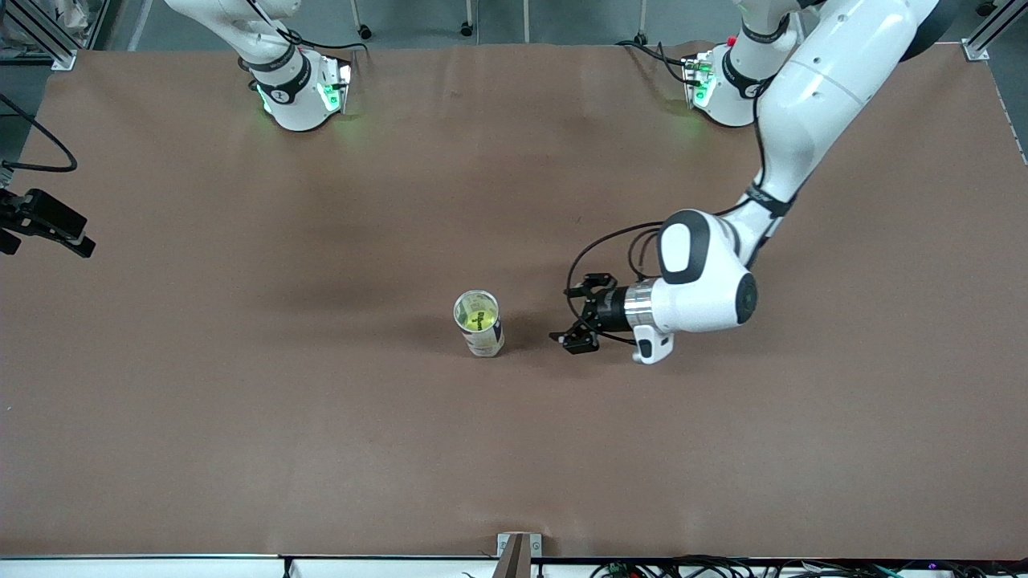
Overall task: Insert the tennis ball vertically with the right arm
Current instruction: 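Open the left gripper and pull it away from the can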
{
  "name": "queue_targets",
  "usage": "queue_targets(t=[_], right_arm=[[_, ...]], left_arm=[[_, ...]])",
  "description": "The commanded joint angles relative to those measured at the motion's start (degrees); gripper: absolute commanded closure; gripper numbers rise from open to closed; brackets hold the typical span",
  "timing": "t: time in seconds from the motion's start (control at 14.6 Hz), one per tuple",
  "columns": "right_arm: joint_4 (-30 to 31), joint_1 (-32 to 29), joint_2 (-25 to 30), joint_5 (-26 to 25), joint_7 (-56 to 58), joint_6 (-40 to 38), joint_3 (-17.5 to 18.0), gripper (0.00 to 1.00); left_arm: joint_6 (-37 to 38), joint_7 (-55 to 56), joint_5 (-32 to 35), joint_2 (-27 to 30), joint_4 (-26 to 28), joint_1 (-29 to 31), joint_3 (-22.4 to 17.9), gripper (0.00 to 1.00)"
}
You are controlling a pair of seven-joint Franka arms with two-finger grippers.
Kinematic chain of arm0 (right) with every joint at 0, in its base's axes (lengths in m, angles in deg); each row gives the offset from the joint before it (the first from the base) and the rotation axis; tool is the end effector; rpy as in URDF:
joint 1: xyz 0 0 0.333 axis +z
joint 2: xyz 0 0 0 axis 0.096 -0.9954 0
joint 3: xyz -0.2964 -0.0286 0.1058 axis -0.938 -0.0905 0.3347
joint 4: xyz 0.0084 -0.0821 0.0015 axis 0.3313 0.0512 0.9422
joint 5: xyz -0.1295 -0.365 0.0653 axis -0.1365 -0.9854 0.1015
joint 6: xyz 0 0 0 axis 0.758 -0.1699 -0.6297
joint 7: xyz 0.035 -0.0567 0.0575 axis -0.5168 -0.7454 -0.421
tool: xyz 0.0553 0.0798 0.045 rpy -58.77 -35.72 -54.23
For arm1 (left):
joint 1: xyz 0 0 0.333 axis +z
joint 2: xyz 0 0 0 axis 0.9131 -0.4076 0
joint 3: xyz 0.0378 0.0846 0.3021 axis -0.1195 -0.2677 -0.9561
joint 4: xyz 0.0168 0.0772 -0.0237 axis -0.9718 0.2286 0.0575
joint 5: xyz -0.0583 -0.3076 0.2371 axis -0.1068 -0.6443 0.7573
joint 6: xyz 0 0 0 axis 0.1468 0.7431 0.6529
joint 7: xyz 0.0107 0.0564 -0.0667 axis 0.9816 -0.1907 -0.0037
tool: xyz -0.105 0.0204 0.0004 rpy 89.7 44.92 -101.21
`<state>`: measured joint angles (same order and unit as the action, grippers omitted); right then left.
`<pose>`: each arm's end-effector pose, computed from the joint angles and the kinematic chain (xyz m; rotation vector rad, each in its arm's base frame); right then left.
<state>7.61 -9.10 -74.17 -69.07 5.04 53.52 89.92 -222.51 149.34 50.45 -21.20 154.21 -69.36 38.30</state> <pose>0.5816 -0.0259 0.6516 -3.1280 0.0959 -0.1932 0.6034 -0.3218 0.2534 2.1602 1.3510 -0.7193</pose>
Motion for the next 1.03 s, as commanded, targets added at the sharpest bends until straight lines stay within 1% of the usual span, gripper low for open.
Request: queue_targets(t=[0.0, 0.21, 0.34, 0.48, 0.55, 0.69, 0.96], right_arm=[[-0.97, -0.54, -0.5, -0.13, 0.23, -0.24, 0.31, 0.0], [-0.97, -0.63, -0.5, -0.13, 0.23, -0.16, 0.31, 0.0], [-0.97, -0.63, -0.58, -0.21, 0.23, -0.16, 0.31, 0.0], [-0.97, -0.63, -0.58, -0.21, 0.23, -0.16, 0.31, 0.0], [-0.97, -0.63, -0.58, -0.21, 0.23, -0.16, 0.31, 0.0], [-0.97, -0.71, -0.58, -0.13, 0.23, -0.16, 0.31, 0.0], [-0.97, -0.71, -0.58, -0.04, 0.23, -0.16, 0.31, 0.0]], left_arm=[[8.54, 0.57, 8.03, 4.32, -0.99, -0.1, -5.09, 0.0], [21.53, 0.48, 15.51, 4.85, -7.93, 1.03, -9.06, 0.0], [27.79, -0.3, 19.56, 5.11, -11.02, 4.36, -9.24, 0.0], [31.58, -4.06, 25.44, 5.38, -13.48, 5.26, -9.06, 0.0], [33.17, -6.52, 27.55, 5.73, -14.36, 5.35, -9.15, 0.0], [33.36, -10.84, 32.48, 7.83, -14.63, 5.26, -9.15, 0.0], [33.62, -18.57, 35.57, 12.22, -14.55, 6.14, -8.89, 0.0]])
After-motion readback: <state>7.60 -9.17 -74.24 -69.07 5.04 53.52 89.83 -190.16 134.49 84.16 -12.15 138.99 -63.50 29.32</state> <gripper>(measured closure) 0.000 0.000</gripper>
